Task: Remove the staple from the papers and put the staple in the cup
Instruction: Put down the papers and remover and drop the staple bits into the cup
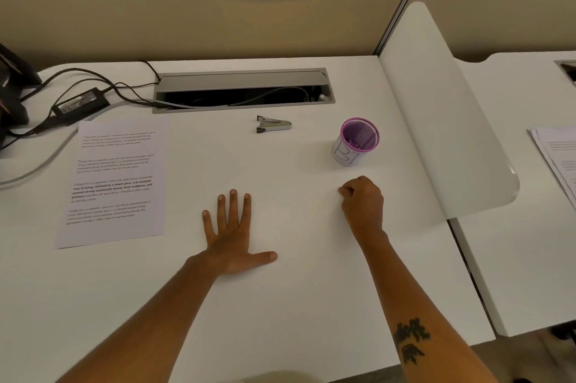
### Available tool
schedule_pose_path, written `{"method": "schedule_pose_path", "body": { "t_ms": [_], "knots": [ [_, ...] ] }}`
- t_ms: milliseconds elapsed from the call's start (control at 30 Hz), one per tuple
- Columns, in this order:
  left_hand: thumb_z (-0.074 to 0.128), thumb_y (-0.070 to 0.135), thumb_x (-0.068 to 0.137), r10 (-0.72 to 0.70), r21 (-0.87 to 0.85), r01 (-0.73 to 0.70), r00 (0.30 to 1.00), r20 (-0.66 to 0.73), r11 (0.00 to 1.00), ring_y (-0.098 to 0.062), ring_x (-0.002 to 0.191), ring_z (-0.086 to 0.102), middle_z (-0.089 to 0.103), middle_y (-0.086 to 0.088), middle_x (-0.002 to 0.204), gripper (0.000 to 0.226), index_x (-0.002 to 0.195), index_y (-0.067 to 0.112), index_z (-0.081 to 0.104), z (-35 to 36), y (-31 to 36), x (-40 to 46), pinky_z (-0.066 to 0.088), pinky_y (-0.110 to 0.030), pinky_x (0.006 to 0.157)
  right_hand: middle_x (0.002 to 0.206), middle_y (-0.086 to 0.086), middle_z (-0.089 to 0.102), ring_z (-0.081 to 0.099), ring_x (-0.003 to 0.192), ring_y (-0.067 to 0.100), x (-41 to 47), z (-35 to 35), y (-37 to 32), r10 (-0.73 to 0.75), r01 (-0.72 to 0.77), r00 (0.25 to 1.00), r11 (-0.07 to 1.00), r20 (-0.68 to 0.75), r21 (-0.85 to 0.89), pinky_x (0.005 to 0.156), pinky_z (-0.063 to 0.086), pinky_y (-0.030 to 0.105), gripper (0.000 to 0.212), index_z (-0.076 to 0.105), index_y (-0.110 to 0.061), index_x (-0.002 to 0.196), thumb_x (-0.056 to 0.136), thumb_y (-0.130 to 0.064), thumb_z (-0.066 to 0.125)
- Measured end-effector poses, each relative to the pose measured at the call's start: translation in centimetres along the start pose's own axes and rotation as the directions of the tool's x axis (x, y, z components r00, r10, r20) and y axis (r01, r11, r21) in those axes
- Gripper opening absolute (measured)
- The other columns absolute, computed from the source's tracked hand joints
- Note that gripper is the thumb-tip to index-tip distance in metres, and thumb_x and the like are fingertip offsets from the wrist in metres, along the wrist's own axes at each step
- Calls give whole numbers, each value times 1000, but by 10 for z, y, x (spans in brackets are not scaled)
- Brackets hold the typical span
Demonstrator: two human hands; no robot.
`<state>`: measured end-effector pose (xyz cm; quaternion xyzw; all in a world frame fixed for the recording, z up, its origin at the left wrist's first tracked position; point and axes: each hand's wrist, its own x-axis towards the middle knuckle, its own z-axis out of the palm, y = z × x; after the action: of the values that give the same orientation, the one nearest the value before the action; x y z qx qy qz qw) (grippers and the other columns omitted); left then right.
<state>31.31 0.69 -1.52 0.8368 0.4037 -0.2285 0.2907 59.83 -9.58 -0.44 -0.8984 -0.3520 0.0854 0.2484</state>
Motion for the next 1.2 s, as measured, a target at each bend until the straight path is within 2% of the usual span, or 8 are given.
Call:
{"method": "schedule_pose_path", "body": {
  "t_ms": [300,400,533,600,700,800,967,1200],
  "knots": [
    [49,102,64,-4,9,4,1000,-1,1000,-31,142,-56,-65,-2,150,149,147,29,-51,0,0,0,-27,-66,120,102,22,68,60,100,37,-6,7,-11,7,-1,999,993,51,-115,77,49,34,17,72,7,100,89,15,61],
    [49,102,63,0,3,0,1000,-4,1000,-30,141,-57,-65,-1,149,149,147,29,-51,1,-1,1,-27,-66,119,110,20,66,57,105,34,-8,6,-13,-2,19,995,984,100,-175,88,54,39,20,68,6,110,94,11,57],
    [47,103,61,5,-1,-5,1000,-16,1000,-29,140,-58,-66,0,149,149,146,30,-51,3,-2,2,-29,-65,118,110,22,64,56,102,36,-6,0,-9,-42,72,990,971,135,-226,87,51,44,18,65,7,109,97,9,51],
    [46,104,60,7,-10,-8,1000,-24,1000,-28,140,-59,-66,1,149,148,146,32,-52,4,-4,3,-29,-65,118,104,26,65,58,100,42,1,-7,-7,-29,57,988,981,154,-183,83,48,46,17,65,9,98,92,14,50],
    [44,105,58,11,-15,-11,999,-31,1000,-25,137,-62,-65,2,149,148,145,33,-52,5,-5,4,-31,-64,117,97,35,66,61,96,48,19,-26,-10,104,-99,987,994,126,-42,70,43,42,16,58,7,78,81,21,50],
    [44,105,57,7,-17,-8,999,-32,1000,-25,137,-62,-66,1,149,149,145,32,-52,6,-5,5,-30,-64,117,98,35,67,62,93,49,40,-50,-16,133,-135,991,989,24,59,71,50,53,9,55,18,85,85,14,48],
    [46,104,60,7,-13,-7,1000,-20,1000,-29,140,-58,-65,0,149,149,145,31,-52,4,-3,3,-29,-65,117,96,9,67,57,85,23,84,-80,-36,47,-36,996,988,-72,149,65,43,28,17,66,0,97,100,-9,52],
    [47,103,60,10,-19,-10,1000,-18,1000,-28,139,-60,-66,1,148,148,145,32,-52,3,-3,3,-30,-65,117,102,16,76,65,89,23,108,-82,-51,-35,37,998,999,-49,31,75,49,29,10,76,0,99,96,-5,68]
  ]
}}
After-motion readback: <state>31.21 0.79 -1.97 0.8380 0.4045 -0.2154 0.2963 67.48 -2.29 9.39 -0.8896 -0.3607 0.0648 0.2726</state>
